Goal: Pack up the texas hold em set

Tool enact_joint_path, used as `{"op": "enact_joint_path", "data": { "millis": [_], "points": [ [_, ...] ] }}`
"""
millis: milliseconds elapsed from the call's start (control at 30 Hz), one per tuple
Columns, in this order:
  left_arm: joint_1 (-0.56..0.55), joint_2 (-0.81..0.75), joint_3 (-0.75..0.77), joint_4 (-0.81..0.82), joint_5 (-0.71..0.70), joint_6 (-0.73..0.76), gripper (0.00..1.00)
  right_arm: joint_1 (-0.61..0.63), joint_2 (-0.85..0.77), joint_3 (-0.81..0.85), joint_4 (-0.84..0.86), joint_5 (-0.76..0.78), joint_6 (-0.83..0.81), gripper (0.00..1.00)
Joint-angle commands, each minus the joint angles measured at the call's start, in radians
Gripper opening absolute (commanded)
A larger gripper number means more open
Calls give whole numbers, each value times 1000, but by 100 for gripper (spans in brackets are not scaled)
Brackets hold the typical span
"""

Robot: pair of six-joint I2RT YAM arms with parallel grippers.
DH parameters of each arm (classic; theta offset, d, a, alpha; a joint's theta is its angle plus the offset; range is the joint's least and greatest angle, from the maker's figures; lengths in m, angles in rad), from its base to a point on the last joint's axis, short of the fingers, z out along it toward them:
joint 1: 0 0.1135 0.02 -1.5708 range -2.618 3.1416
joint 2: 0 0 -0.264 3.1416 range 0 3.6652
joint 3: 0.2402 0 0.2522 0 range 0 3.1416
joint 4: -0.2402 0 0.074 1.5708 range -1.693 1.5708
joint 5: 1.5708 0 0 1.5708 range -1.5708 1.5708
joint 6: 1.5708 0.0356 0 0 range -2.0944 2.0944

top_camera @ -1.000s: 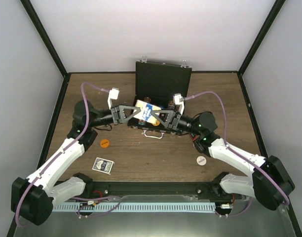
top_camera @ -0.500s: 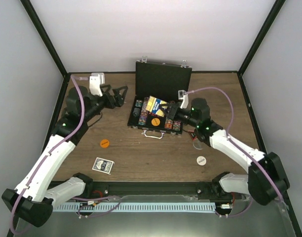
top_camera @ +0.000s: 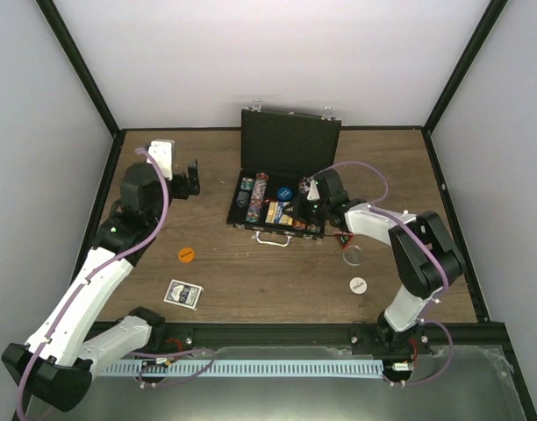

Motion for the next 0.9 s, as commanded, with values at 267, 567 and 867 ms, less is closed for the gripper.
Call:
{"op": "enact_joint_path", "data": {
  "millis": [267,567,867],
  "points": [
    [1,15,-55,31,-48,58,100,-8,155,136,-29,-102,0,2],
    [1,26,-74,30,-51,57,100,-8,126,163,-105,-2,-46,44],
    [2,44,-103,38,-63,60,100,-8,-25,212,-268,237,-158,66]
  ]
}}
